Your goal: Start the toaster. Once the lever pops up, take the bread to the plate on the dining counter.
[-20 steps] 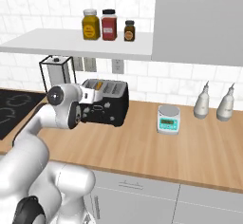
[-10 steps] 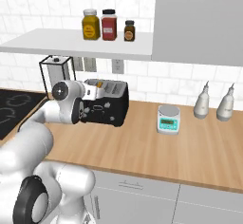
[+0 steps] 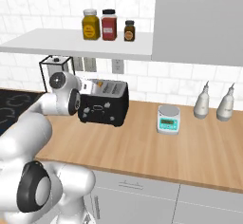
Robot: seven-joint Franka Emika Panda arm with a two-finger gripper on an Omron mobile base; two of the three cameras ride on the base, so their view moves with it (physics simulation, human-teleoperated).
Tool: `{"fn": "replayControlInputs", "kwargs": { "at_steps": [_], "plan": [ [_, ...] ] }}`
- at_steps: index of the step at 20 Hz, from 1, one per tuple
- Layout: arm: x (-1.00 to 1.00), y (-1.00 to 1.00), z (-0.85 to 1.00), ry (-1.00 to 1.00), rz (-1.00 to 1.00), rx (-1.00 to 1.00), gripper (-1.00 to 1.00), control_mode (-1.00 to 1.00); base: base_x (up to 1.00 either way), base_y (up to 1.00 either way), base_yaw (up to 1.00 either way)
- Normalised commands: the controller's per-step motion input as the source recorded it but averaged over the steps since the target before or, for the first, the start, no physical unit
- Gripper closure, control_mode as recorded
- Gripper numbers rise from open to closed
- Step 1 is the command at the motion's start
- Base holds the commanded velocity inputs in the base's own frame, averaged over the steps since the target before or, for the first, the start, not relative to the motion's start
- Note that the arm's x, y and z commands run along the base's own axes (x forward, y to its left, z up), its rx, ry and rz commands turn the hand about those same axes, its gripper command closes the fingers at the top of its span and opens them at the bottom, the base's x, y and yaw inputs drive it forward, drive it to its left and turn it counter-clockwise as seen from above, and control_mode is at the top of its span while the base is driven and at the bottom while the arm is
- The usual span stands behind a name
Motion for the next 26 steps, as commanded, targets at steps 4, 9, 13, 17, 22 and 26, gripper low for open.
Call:
{"fn": "replayControlInputs", "kwargs": {
  "at_steps": [4, 9, 13, 17, 22, 26],
  "plan": [
    [0.34, 0.05, 0.00, 0.05, 0.00, 0.00, -1.00, -1.00, 0.00, 0.00, 0.00],
    [0.42, 0.05, 0.00, 0.06, 0.00, 0.00, -1.00, -1.00, 0.00, 0.00, 0.00],
    [0.39, -0.04, -0.02, 0.01, 0.04, 0.00, -1.00, -1.00, 0.00, 0.00, 0.00],
    [0.26, -0.05, -0.18, 0.00, 0.05, 0.00, -1.00, -1.00, 0.00, 0.00, 0.00],
    [0.18, -0.03, -0.22, 0.00, 0.02, 0.00, -1.00, -1.00, 0.00, 0.00, 0.00],
    [0.16, -0.02, -0.19, 0.00, 0.00, 0.00, -1.00, -1.00, 0.00, 0.00, 0.00]
  ]
}}
